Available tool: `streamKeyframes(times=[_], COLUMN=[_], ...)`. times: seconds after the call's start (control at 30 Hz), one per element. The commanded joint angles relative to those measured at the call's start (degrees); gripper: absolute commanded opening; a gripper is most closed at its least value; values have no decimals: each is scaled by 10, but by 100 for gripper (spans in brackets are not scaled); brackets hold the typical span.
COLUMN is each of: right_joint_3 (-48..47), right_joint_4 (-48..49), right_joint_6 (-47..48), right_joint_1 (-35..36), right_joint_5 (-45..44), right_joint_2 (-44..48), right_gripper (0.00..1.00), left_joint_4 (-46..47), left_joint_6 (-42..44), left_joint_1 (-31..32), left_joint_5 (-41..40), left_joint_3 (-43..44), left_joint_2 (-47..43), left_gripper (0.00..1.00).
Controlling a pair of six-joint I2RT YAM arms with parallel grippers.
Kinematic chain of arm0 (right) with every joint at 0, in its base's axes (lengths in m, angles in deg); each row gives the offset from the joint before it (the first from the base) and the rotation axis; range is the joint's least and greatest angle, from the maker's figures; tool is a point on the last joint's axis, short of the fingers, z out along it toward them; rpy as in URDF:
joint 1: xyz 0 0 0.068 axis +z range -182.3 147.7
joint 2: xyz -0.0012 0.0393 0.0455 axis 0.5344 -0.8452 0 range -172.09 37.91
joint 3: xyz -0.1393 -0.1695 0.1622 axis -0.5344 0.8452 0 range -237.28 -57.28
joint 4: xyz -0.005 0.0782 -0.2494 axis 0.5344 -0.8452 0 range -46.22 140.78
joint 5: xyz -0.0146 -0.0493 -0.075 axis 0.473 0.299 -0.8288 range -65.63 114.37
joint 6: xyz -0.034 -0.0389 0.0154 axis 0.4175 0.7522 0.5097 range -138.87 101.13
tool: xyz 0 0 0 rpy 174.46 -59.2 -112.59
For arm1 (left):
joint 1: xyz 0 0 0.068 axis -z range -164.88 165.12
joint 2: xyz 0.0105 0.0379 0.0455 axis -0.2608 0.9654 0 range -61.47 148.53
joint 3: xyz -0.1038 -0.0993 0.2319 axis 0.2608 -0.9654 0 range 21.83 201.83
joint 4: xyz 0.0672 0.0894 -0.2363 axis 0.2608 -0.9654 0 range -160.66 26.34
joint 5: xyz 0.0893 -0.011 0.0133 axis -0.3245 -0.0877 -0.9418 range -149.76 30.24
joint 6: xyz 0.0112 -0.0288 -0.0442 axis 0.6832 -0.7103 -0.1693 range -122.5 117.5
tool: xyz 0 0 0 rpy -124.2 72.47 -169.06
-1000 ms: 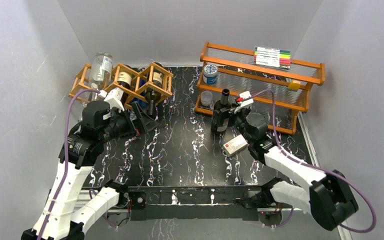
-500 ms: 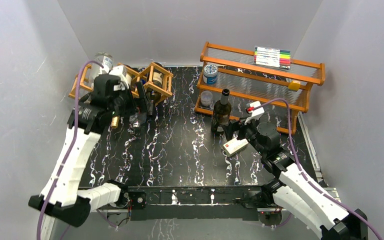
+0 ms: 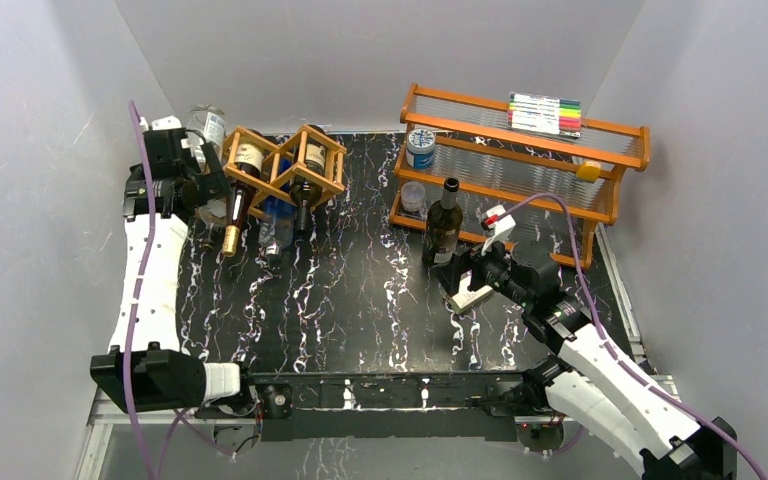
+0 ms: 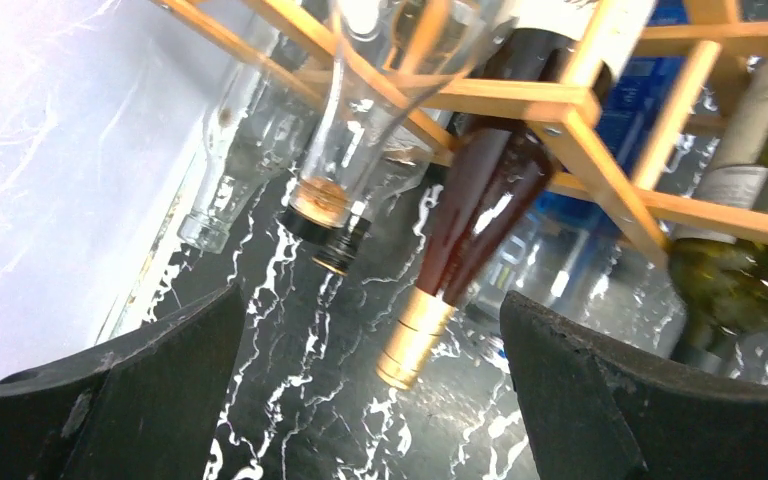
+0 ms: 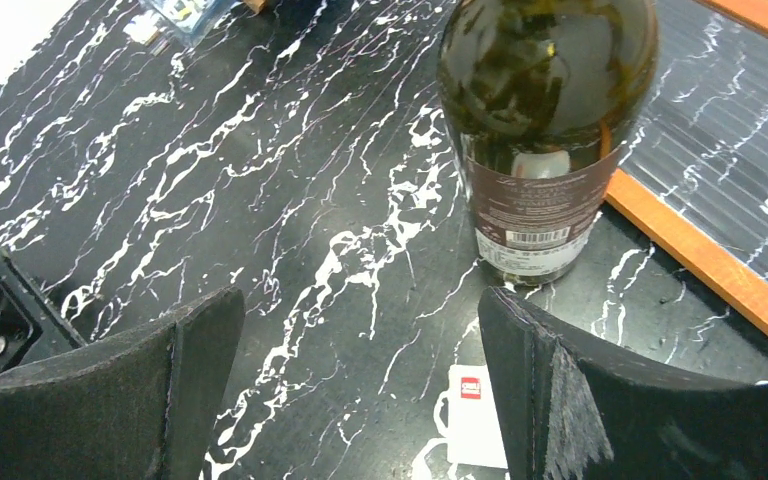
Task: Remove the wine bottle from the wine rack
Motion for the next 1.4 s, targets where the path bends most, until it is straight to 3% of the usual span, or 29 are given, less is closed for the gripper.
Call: streamKeyframes(times=[0.0, 0.2, 0.57, 0.87, 1.07, 1.37], right_joint_3=[-39, -36, -38, -55, -57, -53], right_joint_4=[13, 13, 3, 8, 9, 16], right_joint_6=[-6, -14, -23, -17, -12, -9], right_joint_1=[-1, -1, 10, 20, 31, 42], right_joint_5=[47, 86, 102, 87, 74, 65], right_joint_2=[-4, -1, 10, -22, -30, -37], right_gripper=[98, 98, 98, 98, 98, 98], left_joint_4=[67, 172, 325, 315, 310, 323], left_joint_6=[50, 124, 125, 128, 121, 111], left_joint_1=[-47, -158, -247, -254, -266, -273], left_joint_5=[11, 160, 419, 465, 502, 543], left_joint_3=[-48, -149, -222, -180, -163, -153], left_joint_2=[-21, -40, -6, 55, 89, 113], left_gripper=[98, 85, 72, 70, 59, 61])
